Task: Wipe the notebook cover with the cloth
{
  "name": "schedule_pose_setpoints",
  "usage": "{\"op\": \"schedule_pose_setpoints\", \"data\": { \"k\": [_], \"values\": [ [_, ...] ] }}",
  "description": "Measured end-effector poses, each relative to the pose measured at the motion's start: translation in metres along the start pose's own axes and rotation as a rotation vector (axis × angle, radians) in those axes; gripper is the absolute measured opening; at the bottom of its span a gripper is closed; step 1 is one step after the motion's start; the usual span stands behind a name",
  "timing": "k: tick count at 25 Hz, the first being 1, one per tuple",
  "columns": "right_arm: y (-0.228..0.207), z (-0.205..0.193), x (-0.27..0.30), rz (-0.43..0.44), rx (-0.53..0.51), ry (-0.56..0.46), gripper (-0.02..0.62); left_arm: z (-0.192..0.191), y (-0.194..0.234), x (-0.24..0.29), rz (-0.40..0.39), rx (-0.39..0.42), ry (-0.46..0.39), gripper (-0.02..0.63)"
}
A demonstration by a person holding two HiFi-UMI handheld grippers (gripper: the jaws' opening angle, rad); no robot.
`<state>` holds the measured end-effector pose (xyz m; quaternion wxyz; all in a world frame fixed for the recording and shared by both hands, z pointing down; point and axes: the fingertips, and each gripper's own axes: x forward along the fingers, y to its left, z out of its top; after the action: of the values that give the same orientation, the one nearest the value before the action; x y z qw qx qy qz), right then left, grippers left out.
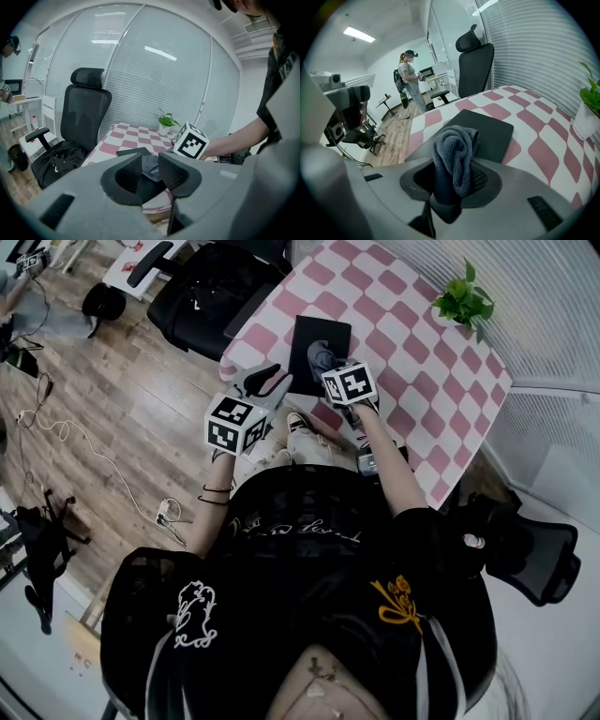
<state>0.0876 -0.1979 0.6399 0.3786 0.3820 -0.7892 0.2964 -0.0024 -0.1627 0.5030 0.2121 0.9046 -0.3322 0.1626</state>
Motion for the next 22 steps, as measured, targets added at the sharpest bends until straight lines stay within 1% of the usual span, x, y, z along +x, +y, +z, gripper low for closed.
{"op": "schedule_pose_setpoints", "data": {
  "k": [12, 18, 22],
  "values": [
    [0.047, -0.043, -0.018, 0.023, -0.003, 0.014, 0.112, -0.004, -0.012, -0.004, -0.025, -0.005, -0.02, 0.118],
    [0.051, -0.052, -0.021, 0.005, -0.04, 0.023, 0.112, -0.012, -0.022, -0.002, -0.04, 0.0, -0.008, 0.12],
    [0.054, -0.054, -0.021, 0.016, -0.039, 0.034, 0.112, -0.012, -0.026, -0.001, -0.054, 0.009, -0.004, 0.12]
  ]
}}
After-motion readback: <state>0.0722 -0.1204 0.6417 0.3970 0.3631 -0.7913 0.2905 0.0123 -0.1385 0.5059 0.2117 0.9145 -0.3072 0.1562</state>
